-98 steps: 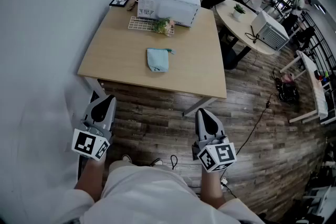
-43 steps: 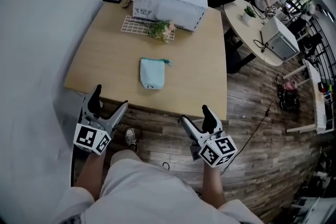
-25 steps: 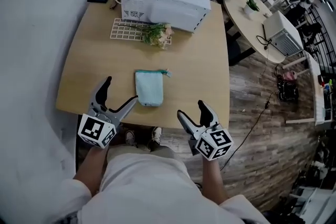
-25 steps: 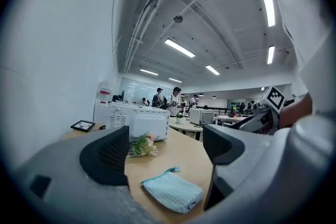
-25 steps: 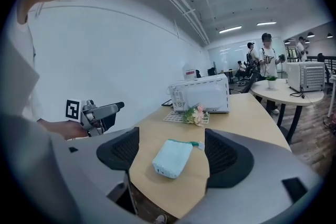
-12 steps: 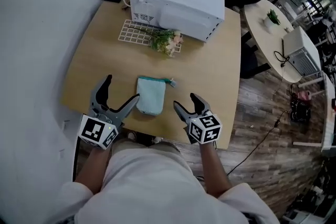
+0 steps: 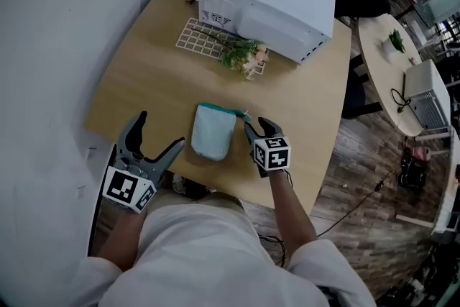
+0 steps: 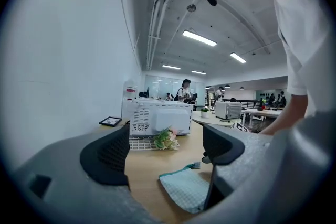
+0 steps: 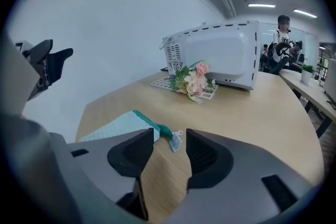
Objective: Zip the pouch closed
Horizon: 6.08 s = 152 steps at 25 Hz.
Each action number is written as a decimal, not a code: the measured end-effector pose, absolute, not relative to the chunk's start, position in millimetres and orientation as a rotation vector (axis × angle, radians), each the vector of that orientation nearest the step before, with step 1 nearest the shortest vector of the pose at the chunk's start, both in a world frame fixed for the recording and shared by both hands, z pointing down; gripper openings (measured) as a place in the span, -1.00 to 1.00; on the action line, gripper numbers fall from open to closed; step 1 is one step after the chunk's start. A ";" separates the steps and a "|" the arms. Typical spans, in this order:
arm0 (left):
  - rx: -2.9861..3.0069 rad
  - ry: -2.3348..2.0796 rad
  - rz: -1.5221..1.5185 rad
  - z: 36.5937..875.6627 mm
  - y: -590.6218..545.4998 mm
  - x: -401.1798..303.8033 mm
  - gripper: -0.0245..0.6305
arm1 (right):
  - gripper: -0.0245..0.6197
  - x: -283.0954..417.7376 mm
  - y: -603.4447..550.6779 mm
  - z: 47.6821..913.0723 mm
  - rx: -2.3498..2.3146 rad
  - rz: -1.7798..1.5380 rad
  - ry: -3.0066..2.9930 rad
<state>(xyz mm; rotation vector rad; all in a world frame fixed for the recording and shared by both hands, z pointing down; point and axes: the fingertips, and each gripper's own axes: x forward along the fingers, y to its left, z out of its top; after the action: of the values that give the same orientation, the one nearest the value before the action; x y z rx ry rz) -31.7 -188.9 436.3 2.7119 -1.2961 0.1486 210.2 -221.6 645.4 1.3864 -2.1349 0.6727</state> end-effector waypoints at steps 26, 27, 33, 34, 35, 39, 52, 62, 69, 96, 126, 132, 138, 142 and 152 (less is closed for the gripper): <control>2.700 -1.301 0.152 432.6 -175.8 -44.5 0.40 | -0.88 199.7 -241.5 651.7 1.305 0.505 -2.062; 2.708 -1.285 0.144 432.3 -175.6 -41.9 0.40 | -0.88 195.8 -241.3 639.6 1.310 0.474 -2.097; 2.742 -1.149 0.105 434.8 -175.5 -22.8 0.34 | -0.88 163.0 -234.6 555.9 1.304 0.321 -2.333; 2.744 -1.130 0.094 434.8 -175.4 -21.1 0.32 | -0.88 157.0 -231.2 542.5 1.293 0.280 -2.365; 2.745 -1.115 0.080 434.0 -175.2 -19.8 0.32 | -0.88 151.2 -227.1 529.2 1.278 0.232 -2.393; 2.766 -1.042 0.017 426.2 -174.6 -12.4 0.30 | -0.88 132.7 -207.6 480.5 1.185 0.049 -2.499; 2.919 -0.589 -0.103 379.7 -165.1 38.3 -0.11 | -0.89 114.3 -162.9 358.1 0.970 -0.112 -2.813; 2.861 -0.090 -0.279 338.2 -146.5 62.6 -0.54 | -0.89 104.6 -126.6 318.7 0.780 -0.145 -2.914; 2.819 0.181 -0.250 335.7 -134.1 72.5 -0.55 | -0.89 97.9 -114.9 315.6 0.737 -0.135 -2.902; 2.688 0.358 -0.237 343.3 -128.9 75.9 -0.76 | -0.88 92.0 -116.5 323.4 0.725 -0.152 -2.826; 2.670 0.342 -0.030 369.3 -135.8 68.3 -0.78 | -0.89 64.6 -110.2 343.7 0.547 -0.323 -2.644; 2.691 0.311 0.012 375.7 -143.0 60.2 -0.78 | -0.90 63.7 -112.0 341.5 0.551 -0.285 -2.683; 2.736 0.280 0.060 377.8 -148.9 58.1 -0.78 | -0.90 64.8 -114.7 339.8 0.568 -0.282 -2.681; 2.755 0.261 0.088 382.9 -152.7 54.5 -0.78 | -0.90 65.8 -116.0 339.3 0.584 -0.258 -2.700; 2.768 0.122 0.137 398.5 -168.3 32.9 -0.78 | -0.90 74.2 -117.2 329.7 0.646 -0.221 -2.750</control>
<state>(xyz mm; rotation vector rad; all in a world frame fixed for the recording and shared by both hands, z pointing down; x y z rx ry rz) 32.9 -168.3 398.5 2.7679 0.1223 0.1370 74.2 -117.2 329.7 0.6464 -2.7504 -0.2207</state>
